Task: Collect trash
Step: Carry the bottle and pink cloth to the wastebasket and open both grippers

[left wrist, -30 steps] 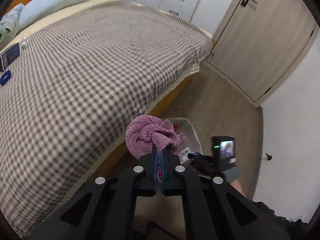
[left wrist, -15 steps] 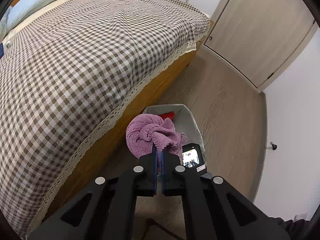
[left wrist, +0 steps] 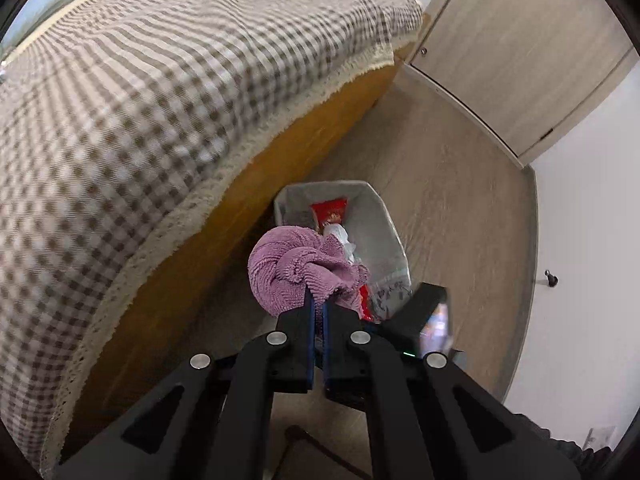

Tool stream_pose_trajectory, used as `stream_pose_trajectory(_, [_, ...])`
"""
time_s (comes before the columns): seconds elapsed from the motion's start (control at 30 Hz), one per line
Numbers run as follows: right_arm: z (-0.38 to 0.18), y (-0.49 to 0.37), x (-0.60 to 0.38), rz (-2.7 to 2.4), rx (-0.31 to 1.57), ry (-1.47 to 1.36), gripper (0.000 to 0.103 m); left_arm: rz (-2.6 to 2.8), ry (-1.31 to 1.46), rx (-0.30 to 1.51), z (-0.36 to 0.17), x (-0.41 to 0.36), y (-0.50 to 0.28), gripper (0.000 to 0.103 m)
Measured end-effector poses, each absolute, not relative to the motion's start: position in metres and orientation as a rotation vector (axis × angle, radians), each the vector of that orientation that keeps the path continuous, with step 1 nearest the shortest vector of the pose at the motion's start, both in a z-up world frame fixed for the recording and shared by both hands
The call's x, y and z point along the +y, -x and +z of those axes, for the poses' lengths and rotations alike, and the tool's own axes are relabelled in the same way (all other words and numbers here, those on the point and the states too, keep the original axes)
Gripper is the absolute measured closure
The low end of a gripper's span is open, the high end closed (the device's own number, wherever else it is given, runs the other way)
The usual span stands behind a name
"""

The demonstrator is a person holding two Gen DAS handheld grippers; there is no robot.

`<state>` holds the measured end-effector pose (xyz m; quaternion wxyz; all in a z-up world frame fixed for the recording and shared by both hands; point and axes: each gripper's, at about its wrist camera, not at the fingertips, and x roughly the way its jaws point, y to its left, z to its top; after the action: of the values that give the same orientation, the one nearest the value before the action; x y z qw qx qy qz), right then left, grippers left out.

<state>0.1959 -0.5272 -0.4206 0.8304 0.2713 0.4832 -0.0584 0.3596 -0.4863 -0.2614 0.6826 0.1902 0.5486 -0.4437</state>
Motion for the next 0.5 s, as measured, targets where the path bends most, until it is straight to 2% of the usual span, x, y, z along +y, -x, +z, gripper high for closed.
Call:
stream_pose_trajectory(0.2, [-0.407, -0.138, -0.560, -0.274, 1.007, -0.679, 0.039, -1.047, -0.500, 1.356, -0.310, -0.542, -0.354, 0.103])
stream_pose_trajectory(0.33, [-0.400, -0.109, -0.575, -0.365, 0.970, -0.725, 0.039, -1.082, -0.497, 1.372, -0.339, -0.600, -0.356, 0.101])
stream_pose_trajectory(0.37, [-0.397, -0.104, -0.578, -0.376, 0.957, -0.742, 0.039, -1.080, -0.490, 1.355, -0.345, -0.610, -0.358, 0.095])
stream_pose_trajectory(0.4, [-0.395, -0.102, -0.581, -0.382, 0.949, -0.754, 0.039, -1.067, -0.473, 1.347, -0.358, -0.624, -0.361, 0.066])
stream_pose_trajectory(0.47, [-0.395, -0.103, -0.588, -0.401, 0.946, -0.750, 0.039, -1.005, -0.458, 1.427, -0.391, -0.640, -0.369, 0.030])
stream_pose_trajectory(0.5, [-0.393, -0.105, -0.589, -0.401, 0.948, -0.744, 0.039, -0.975, -0.448, 1.444, -0.400, -0.641, -0.372, 0.031])
